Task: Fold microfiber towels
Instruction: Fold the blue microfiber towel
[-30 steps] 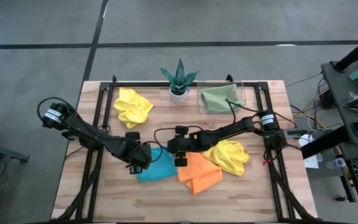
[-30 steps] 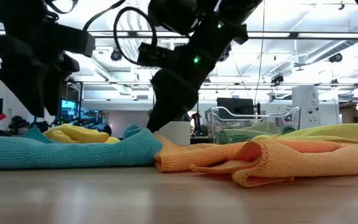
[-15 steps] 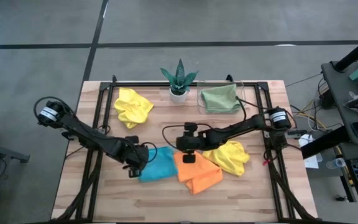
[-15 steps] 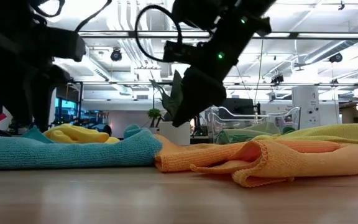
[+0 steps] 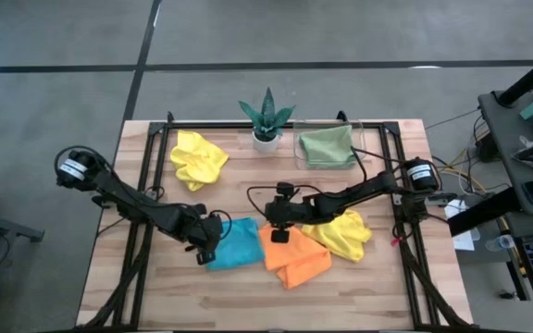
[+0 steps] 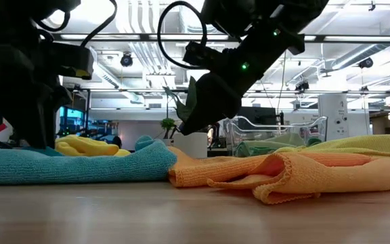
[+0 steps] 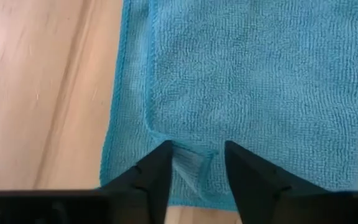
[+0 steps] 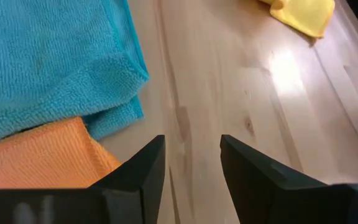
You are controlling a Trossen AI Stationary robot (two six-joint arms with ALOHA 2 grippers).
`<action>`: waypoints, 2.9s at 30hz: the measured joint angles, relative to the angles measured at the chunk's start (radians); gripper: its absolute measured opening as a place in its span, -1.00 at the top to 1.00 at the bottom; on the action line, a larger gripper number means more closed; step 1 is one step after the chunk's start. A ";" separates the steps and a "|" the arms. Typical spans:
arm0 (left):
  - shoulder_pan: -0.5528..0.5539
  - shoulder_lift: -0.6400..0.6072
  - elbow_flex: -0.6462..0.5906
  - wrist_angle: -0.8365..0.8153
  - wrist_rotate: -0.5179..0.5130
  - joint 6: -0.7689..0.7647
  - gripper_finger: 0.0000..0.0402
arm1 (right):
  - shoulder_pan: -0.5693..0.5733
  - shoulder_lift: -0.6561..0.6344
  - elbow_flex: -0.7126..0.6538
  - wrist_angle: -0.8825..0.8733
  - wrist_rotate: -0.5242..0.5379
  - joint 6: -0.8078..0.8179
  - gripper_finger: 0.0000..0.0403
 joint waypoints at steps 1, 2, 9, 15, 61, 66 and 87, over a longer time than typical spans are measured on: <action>0.000 0.000 0.000 0.000 0.001 -0.006 0.47 | 0.000 0.000 -0.001 0.001 0.000 0.000 0.27; 0.000 0.000 -0.001 -0.002 0.003 -0.017 0.55 | 0.000 0.000 -0.002 0.002 0.000 0.000 0.27; 0.000 0.000 -0.012 -0.052 -0.011 -0.049 0.97 | 0.000 0.000 -0.004 0.005 0.000 -0.003 0.29; -0.001 -0.031 0.044 -0.153 -0.049 -0.024 0.99 | 0.000 0.000 -0.009 0.005 0.000 -0.004 0.31; 0.055 0.119 -0.073 -0.070 -0.575 -0.258 0.50 | 0.002 0.000 -0.022 0.044 -0.010 -0.026 0.35; 0.055 0.104 -0.027 -0.078 -0.506 -0.194 0.26 | 0.002 0.000 -0.028 0.049 -0.010 -0.028 0.37; 0.053 0.090 0.007 0.308 -0.206 0.013 0.18 | 0.002 0.000 -0.038 0.050 -0.008 -0.036 0.40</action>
